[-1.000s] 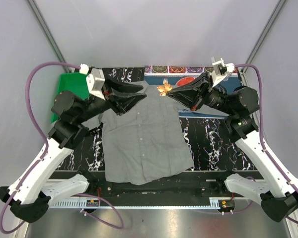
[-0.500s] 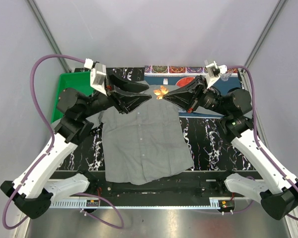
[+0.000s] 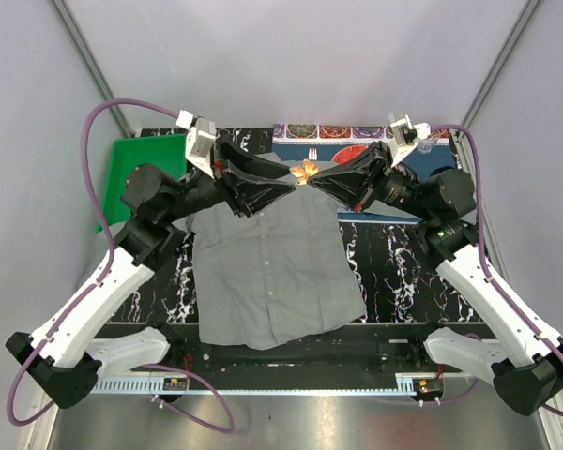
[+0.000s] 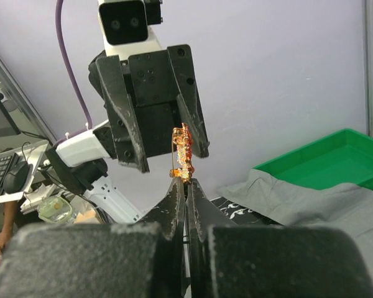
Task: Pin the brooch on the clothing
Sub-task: Pick up the brooch from the brooch box.
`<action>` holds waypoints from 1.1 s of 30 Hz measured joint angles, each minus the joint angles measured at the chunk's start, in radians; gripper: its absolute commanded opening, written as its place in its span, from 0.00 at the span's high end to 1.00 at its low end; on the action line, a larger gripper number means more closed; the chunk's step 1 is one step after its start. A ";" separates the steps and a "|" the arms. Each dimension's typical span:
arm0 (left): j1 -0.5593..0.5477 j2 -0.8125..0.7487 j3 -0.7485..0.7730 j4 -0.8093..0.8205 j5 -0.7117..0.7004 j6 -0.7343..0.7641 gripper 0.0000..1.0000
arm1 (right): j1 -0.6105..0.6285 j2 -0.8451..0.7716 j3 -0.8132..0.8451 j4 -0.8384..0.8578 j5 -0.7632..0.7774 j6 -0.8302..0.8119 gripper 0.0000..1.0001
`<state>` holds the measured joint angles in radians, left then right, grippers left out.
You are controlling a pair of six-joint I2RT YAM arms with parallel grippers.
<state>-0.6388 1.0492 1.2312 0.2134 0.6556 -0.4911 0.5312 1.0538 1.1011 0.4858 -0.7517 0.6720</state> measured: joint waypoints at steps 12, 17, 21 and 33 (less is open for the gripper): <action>-0.013 0.005 -0.038 0.032 0.000 -0.031 0.58 | 0.009 0.000 0.000 0.000 0.009 0.006 1.00; -0.013 0.020 -0.038 0.052 0.001 -0.057 0.61 | 0.011 0.000 0.000 0.000 0.008 0.006 1.00; -0.013 0.020 -0.038 0.065 0.000 -0.069 0.58 | 0.011 0.000 -0.001 0.000 0.007 0.005 1.00; -0.013 0.023 -0.035 0.069 -0.005 -0.080 0.83 | 0.013 -0.005 -0.021 0.000 0.005 0.003 1.00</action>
<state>-0.6521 1.0721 1.1961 0.2821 0.6506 -0.5716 0.5438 1.0492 1.0798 0.4858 -0.7464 0.6746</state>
